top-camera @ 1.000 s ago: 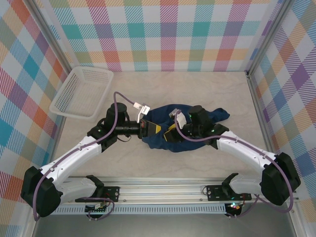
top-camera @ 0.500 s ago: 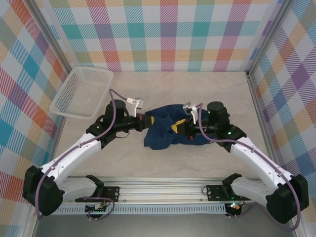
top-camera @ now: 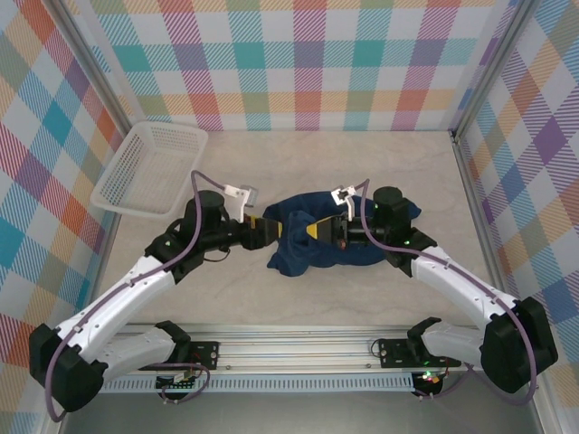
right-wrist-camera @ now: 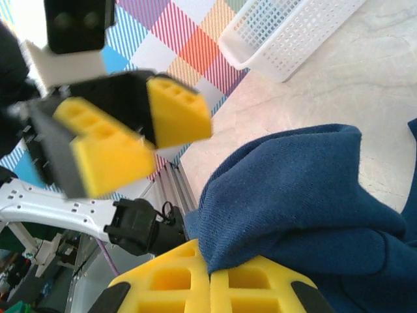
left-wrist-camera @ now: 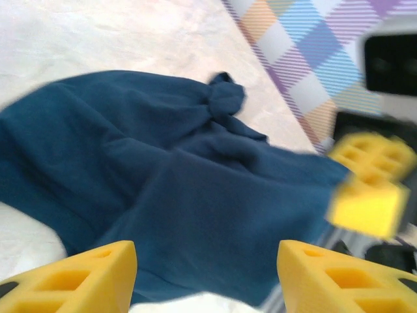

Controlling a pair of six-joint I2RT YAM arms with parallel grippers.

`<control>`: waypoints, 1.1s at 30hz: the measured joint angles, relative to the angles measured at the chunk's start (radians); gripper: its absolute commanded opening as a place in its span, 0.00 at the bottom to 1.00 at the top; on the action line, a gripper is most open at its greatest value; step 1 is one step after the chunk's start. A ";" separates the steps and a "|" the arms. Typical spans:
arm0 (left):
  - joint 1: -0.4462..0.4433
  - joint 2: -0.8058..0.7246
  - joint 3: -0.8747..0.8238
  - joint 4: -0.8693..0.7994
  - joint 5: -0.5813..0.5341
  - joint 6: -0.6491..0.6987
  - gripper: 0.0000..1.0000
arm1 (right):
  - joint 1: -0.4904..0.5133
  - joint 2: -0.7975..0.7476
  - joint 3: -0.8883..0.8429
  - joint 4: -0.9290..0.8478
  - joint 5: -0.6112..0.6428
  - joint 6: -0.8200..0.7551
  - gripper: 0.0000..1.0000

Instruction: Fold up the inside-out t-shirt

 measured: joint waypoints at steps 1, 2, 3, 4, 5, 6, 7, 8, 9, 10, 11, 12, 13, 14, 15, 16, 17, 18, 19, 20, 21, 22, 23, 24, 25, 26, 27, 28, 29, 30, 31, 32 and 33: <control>-0.014 0.002 0.000 0.001 0.015 0.002 0.60 | 0.000 0.001 0.000 0.003 0.005 0.005 0.00; -0.029 0.013 0.000 0.006 0.029 0.005 0.60 | 0.000 0.002 0.000 0.006 0.009 0.011 0.00; -0.039 0.030 0.000 0.011 0.042 0.008 0.59 | 0.000 0.003 0.000 0.008 0.014 0.019 0.00; -0.046 0.053 0.000 0.015 0.052 0.010 0.56 | 0.000 0.003 0.000 0.008 0.017 0.024 0.00; -0.051 0.076 0.000 0.016 0.058 0.012 0.54 | 0.000 0.003 0.000 0.008 0.021 0.027 0.00; -0.055 0.102 0.000 0.018 0.063 0.014 0.51 | 0.000 0.003 0.000 0.008 0.024 0.030 0.00; -0.056 0.125 0.000 0.022 0.069 0.018 0.47 | -0.001 0.003 0.000 0.008 0.026 0.031 0.00; -0.056 0.143 0.000 0.026 0.074 0.021 0.42 | -0.001 0.003 0.000 0.008 0.028 0.032 0.00; -0.056 0.160 0.000 0.035 0.081 0.024 0.35 | -0.001 0.003 0.000 0.008 0.031 0.034 0.00; -0.056 0.178 0.002 0.043 0.090 0.023 0.25 | -0.001 0.003 0.000 0.008 0.032 0.035 0.00; -0.056 0.190 0.003 0.052 0.099 0.031 0.15 | -0.001 0.003 0.000 0.008 0.033 0.037 0.00; -0.056 0.204 0.005 0.061 0.108 0.037 0.06 | -0.001 0.003 0.000 0.008 0.034 0.037 0.00; -0.056 0.217 0.010 0.068 0.116 0.039 0.00 | -0.001 0.003 0.000 0.005 0.034 0.035 0.00; -0.056 0.223 0.012 0.076 0.122 0.042 0.00 | -0.001 0.002 0.003 -0.008 0.035 0.024 0.00; -0.056 0.225 0.013 0.087 0.133 0.040 0.00 | -0.002 -0.001 0.009 -0.044 0.046 0.000 0.00; -0.054 0.225 0.013 0.095 0.148 0.043 0.00 | -0.002 -0.008 0.019 -0.096 0.071 -0.034 0.00; -0.051 0.222 0.013 0.106 0.163 0.043 0.00 | -0.002 -0.018 0.033 -0.150 0.102 -0.068 0.00; -0.043 0.216 0.013 0.114 0.182 0.043 0.00 | -0.002 -0.032 0.055 -0.222 0.157 -0.108 0.00; -0.037 0.204 0.011 0.121 0.201 0.043 0.00 | -0.001 -0.045 0.080 -0.281 0.211 -0.140 0.00; -0.030 0.183 0.004 0.132 0.217 0.044 0.00 | -0.002 -0.056 0.104 -0.329 0.267 -0.167 0.00; -0.022 0.159 -0.005 0.142 0.230 0.046 0.00 | -0.002 -0.066 0.126 -0.368 0.313 -0.189 0.00; -0.014 0.129 -0.014 0.153 0.240 0.047 0.00 | 0.000 -0.077 0.142 -0.395 0.350 -0.209 0.00; -0.010 0.105 -0.023 0.167 0.245 0.050 0.00 | 0.003 -0.090 0.150 -0.410 0.376 -0.222 0.00; -0.008 0.081 -0.032 0.177 0.246 0.056 0.00 | 0.006 -0.105 0.153 -0.424 0.395 -0.235 0.00; -0.007 0.065 -0.040 0.187 0.246 0.063 0.00 | 0.008 -0.121 0.153 -0.439 0.410 -0.246 0.00; -0.007 0.055 -0.048 0.193 0.246 0.072 0.00 | 0.011 -0.130 0.153 -0.451 0.422 -0.254 0.00; -0.007 0.050 -0.057 0.196 0.246 0.080 0.00 | 0.012 -0.137 0.153 -0.458 0.428 -0.262 0.00; -0.007 0.050 -0.063 0.197 0.246 0.089 0.00 | 0.013 -0.143 0.153 -0.466 0.434 -0.271 0.00; -0.007 0.051 -0.072 0.197 0.246 0.099 0.00 | 0.013 -0.145 0.153 -0.471 0.434 -0.278 0.00; -0.007 0.053 -0.077 0.196 0.249 0.106 0.00 | 0.013 -0.145 0.153 -0.478 0.431 -0.288 0.00; -0.007 0.057 -0.080 0.195 0.251 0.119 0.00 | 0.013 -0.144 0.153 -0.483 0.424 -0.295 0.01; -0.008 0.061 -0.080 0.194 0.251 0.129 0.00 | 0.012 -0.144 0.153 -0.485 0.410 -0.299 0.03; -0.013 0.068 -0.080 0.191 0.249 0.146 0.00 | 0.010 -0.144 0.153 -0.483 0.392 -0.304 0.05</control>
